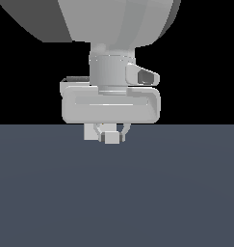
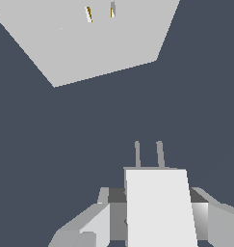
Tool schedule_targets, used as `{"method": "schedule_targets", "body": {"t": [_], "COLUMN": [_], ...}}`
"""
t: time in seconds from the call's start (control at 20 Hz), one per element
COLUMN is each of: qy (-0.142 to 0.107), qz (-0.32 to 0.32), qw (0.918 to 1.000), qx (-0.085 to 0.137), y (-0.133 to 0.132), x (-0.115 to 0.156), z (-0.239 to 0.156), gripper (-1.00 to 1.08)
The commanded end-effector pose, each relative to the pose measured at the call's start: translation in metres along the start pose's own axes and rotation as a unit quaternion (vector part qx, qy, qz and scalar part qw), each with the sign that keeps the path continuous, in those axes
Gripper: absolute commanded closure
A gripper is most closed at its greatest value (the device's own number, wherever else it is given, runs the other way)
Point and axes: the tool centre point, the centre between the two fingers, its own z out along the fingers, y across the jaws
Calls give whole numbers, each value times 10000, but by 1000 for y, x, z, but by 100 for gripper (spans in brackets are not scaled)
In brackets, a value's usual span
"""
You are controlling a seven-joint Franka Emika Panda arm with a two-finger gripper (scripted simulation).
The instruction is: Plug the charger into the wall socket.
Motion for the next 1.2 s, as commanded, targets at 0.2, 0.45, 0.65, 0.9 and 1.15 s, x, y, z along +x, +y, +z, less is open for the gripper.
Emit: {"method": "schedule_targets", "body": {"t": [0.2,0.45,0.65,0.9,1.15], "qy": [-2,-11,-19,-28,-31], "qz": [-630,-1017,-1245,-1419,-1463], "qw": [9978,9943,9914,9888,9881], "qx": [201,326,399,454,468], "y": [-1,-3,-5,-7,-7], "x": [20,32,39,44,45], "z": [-9,-14,-17,-19,-19], "gripper": [108,108,108,108,108]}}
